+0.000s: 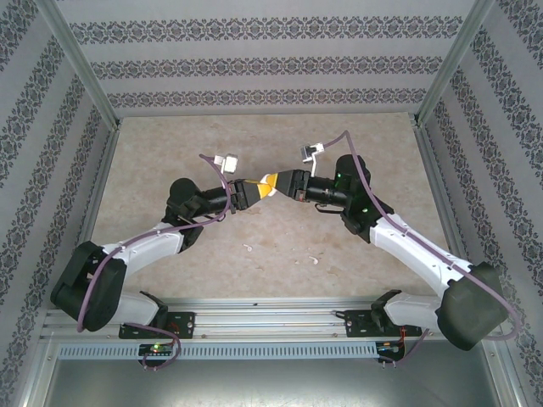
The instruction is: Insert wireless bluetooth earbuds into charging case
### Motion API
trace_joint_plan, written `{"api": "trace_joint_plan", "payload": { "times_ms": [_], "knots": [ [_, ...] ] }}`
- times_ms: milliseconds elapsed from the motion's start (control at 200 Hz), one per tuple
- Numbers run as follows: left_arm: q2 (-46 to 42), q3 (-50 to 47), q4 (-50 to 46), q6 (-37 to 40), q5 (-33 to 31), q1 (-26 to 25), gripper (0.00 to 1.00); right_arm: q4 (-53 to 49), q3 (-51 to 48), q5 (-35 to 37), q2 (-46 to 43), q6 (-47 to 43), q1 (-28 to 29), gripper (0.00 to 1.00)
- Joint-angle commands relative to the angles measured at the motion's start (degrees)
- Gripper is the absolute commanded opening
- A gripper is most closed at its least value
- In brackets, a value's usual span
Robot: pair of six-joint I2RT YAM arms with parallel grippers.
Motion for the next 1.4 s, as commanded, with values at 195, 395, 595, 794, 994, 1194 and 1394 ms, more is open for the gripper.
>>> {"api": "trace_joint_plan", "payload": {
  "times_ms": [195,395,595,794,994,1194,1394],
  "knots": [
    [-0.84,-0.57,3.61,2.89,2.49,0.6,0.11,-5.59,0.42,2.17,-4.25,-5.96,-1.14,0.17],
    [-6.05,1.28,-11.86,13.48,3.0,0.72,0.47,-22.99,8.16,3.01,-4.66,-20.04,-1.23,0.17],
    [-13.78,1.91,-29.28,27.46,-0.46,3.87,0.6,-40.68,17.22,1.45,-4.12,-36.62,-1.3,0.17],
    [-15.12,4.78,-32.75,33.58,7.1,4.39,0.72,-41.87,19.93,-4.85,-2.44,-41.0,-0.5,0.18],
    [-10.94,6.27,-23.79,28.22,13.59,3.6,0.73,-43.84,22.42,-5.57,-1.04,-43.39,1.75,0.18],
    [-7.44,7.32,-21.26,26.94,16.34,2.18,0.62,-41.66,21.57,-5.72,-1.75,-42.67,2.0,0.18],
    [-5.67,8.27,-21.8,26.31,17.97,0.7,0.58,-41.31,21.8,-6.58,-0.62,-42.59,2.12,0.18]
  ]
}}
